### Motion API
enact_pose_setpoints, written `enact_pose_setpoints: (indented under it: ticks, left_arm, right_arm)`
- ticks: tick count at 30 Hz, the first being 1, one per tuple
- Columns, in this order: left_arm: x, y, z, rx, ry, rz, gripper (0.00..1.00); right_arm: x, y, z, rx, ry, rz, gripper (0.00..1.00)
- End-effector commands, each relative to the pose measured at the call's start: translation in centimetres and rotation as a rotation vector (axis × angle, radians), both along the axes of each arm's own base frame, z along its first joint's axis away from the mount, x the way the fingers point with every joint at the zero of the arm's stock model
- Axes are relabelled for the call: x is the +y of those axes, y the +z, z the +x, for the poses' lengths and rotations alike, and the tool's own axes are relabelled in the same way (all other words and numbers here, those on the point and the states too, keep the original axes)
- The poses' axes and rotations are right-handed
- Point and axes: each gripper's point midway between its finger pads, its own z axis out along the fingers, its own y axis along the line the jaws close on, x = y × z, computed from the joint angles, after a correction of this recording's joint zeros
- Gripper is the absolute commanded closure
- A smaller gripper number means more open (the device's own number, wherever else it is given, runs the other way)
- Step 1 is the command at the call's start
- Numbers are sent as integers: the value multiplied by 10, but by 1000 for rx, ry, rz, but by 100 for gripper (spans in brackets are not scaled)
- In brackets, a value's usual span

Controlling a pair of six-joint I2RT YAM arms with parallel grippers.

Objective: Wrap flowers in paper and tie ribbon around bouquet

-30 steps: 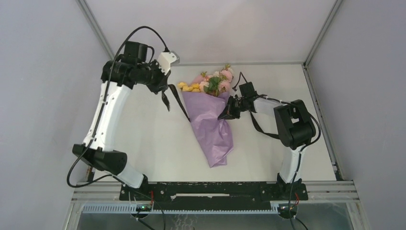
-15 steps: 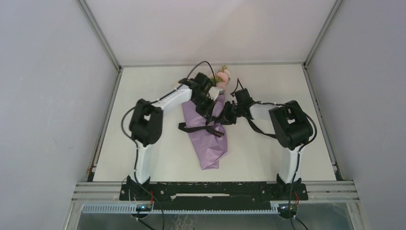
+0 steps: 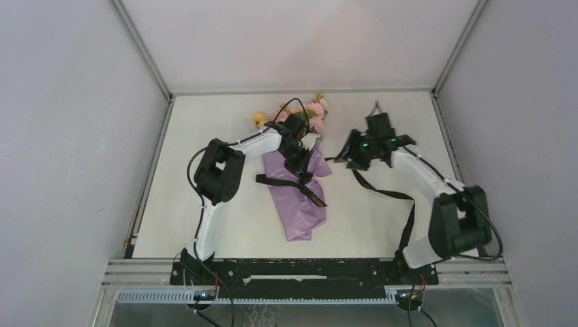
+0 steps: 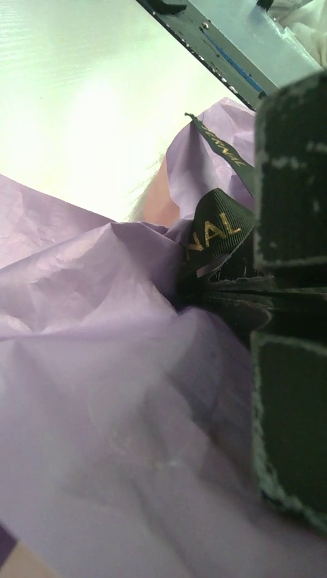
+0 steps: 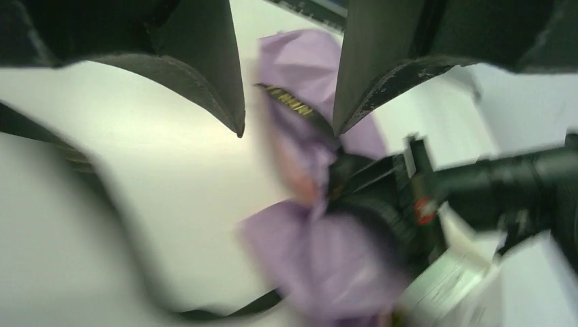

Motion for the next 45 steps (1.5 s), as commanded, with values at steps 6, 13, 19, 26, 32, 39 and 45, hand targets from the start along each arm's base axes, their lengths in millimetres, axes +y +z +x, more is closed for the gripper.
enact_pose_setpoints:
  ticks: [6,13,19,26,32,39,45]
  left_arm:
    - [-7,4,-3,-63,-10,-21,100]
    - [-12,14,-6,-75,-24,-63,100]
    - [-13,15,-8,-77,-34,-72,100]
    - [-12,18,-9,-90,-43,-72,100]
    - [-10,20,-6,-109,-52,-64,100]
    - [-6,21,-4,-114,-64,-57,100]
    - [1,27,2,-128,-69,-58,100]
  right_arm:
    - [-226,-19,-52,152,-816,-139,35]
    - [-250,-53,-64,217,-1016,-127,34]
    - [-259,-83,-75,342,-1047,-205,34]
    - [-266,-100,-53,338,-1024,-191,55]
    - [-285,-85,-16,238,-953,-185,100]
    - [-172,119,76,-439,-496,-163,100]
    - [-8,236,-2,-888,86,-34,100]
